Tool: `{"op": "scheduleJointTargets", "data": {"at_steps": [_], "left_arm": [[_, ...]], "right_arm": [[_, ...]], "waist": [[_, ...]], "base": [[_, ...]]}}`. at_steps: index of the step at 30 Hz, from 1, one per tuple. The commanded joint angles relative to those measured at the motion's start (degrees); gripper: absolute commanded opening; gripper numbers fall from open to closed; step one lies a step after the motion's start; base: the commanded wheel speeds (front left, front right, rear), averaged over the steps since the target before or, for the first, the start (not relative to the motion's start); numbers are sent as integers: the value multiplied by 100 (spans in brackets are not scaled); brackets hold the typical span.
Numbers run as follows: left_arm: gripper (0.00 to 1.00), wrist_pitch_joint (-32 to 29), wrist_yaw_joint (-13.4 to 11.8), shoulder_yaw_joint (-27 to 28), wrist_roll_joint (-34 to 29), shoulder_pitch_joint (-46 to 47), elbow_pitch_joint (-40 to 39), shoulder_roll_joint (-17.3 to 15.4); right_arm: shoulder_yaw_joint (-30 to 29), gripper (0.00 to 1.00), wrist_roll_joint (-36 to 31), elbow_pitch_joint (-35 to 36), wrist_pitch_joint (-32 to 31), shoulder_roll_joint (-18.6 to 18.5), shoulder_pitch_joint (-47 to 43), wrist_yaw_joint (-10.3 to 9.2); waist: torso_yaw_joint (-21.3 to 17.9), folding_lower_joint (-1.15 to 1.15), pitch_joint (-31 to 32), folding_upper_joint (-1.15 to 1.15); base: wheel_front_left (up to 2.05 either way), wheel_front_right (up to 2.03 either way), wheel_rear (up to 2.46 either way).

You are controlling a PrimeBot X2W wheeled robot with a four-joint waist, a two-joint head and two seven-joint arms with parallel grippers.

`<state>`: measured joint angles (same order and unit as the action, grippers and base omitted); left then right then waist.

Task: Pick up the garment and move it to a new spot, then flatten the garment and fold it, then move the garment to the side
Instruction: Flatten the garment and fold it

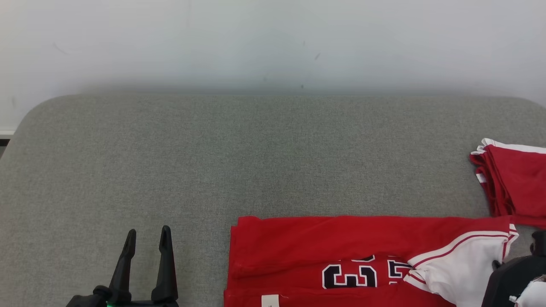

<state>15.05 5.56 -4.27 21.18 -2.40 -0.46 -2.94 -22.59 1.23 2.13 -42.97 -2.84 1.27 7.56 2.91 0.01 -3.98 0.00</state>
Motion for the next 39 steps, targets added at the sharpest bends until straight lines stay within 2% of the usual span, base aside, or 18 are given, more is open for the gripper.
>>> {"op": "scheduleJointTargets", "data": {"at_steps": [1, 6, 11, 18, 26, 32, 39], "left_arm": [[100, 15, 10, 19, -26, -54, 28, 6], [100, 15, 14, 93, -58, -138, 83, 7], [100, 15, 32, 99, -78, -140, 125, 7], [100, 15, 75, -62, -64, -37, 242, 7], [100, 15, 116, -163, -60, 13, 359, 7], [100, 15, 145, -128, -89, 33, 361, 7], [100, 15, 143, -142, -69, 123, 368, 7]], "right_arm": [[239, 0, 171, 278, -142, -8, -191, -16], [1211, 0, 486, 838, -451, -6, -448, -16], [2068, 0, 807, 809, -513, -8, -313, -16], [3344, 0, 1162, -111, -264, -7, 251, -16], [4058, 0, 1700, -1213, 386, -6, 967, -16], [4654, 0, 2141, -1668, 793, -8, 1423, -16], [5118, 0, 2396, -2056, 990, -4, 1725, -16]], "waist": [[23, -1, 80, 0], [25, -1, 205, 0], [39, -1, 255, 0], [221, -1, 208, 0], [521, -1, 163, 0], [654, -1, 96, 0], [719, -1, 10, 0]], "base": [[0, 0, 0], [0, 0, 0], [0, 0, 0], [0, 0, 0], [0, 0, 0], [0, 0, 0], [0, 0, 0]]}}
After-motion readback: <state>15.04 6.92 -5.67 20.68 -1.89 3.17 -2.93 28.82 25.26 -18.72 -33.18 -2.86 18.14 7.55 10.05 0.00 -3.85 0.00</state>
